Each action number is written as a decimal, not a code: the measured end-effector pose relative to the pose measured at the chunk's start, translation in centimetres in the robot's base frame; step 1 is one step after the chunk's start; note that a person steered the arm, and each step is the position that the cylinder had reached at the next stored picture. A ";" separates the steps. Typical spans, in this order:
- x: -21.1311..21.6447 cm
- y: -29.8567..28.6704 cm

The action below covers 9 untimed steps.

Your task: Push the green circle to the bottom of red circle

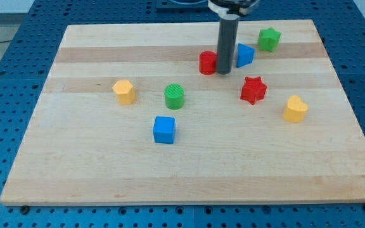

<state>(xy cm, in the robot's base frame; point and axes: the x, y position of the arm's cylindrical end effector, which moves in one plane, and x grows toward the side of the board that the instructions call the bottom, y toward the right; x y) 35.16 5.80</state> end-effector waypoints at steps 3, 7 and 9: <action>0.0 -2.2; 3.4 -9.9; 8.2 -13.1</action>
<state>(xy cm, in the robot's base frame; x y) 43.38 -7.26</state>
